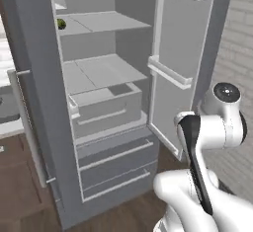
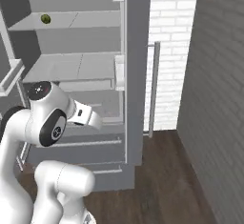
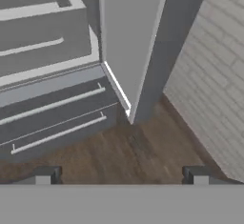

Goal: Place one lime and one fish in each tupperware on the nearby counter, to pack two identical lunches.

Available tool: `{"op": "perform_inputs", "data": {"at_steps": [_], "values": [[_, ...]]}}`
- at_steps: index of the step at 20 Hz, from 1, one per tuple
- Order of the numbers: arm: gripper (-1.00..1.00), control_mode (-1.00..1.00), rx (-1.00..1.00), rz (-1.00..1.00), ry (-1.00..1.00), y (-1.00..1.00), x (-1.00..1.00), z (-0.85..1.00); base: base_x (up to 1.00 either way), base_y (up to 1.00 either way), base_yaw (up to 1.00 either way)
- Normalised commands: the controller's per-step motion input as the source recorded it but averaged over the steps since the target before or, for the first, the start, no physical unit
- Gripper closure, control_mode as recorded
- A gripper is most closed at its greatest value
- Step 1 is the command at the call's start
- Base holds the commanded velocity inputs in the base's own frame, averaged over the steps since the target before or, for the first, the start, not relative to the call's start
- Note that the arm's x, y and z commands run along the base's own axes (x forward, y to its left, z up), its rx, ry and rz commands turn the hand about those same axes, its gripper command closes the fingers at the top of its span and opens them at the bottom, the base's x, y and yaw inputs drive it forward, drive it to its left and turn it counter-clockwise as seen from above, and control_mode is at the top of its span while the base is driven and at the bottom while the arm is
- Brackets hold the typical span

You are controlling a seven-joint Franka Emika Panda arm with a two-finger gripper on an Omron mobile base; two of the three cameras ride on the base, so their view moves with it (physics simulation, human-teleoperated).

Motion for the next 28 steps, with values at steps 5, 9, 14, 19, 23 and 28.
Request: {"op": "perform_inputs", "data": {"at_steps": [5, 9, 14, 19, 23, 28], "values": [[-1.0, 1.0, 0.0, 0.0, 0.0, 0.0, 0.0, 0.0, 0.03, 0.0, 0.9], [-1.0, 1.0, 0.0, 0.0, 0.0, 0.0, 0.0, 0.0, 0.14, -0.02, 0.43], [-1.0, 1.0, 0.0, 0.0, 0.0, 0.0, 0.0, 0.0, 0.78, -0.35, 0.16], [-1.0, 1.0, 0.0, 0.0, 0.0, 0.0, 0.0, 0.0, 1.0, -0.23, 0.12], [-1.0, 1.0, 0.0, 0.0, 0.0, 0.0, 0.0, 0.0, 0.91, -0.17, 0.07], [-1.0, 1.0, 0.0, 0.0, 0.0, 0.0, 0.0, 0.0, 0.29, 0.04, 0.0]]}}
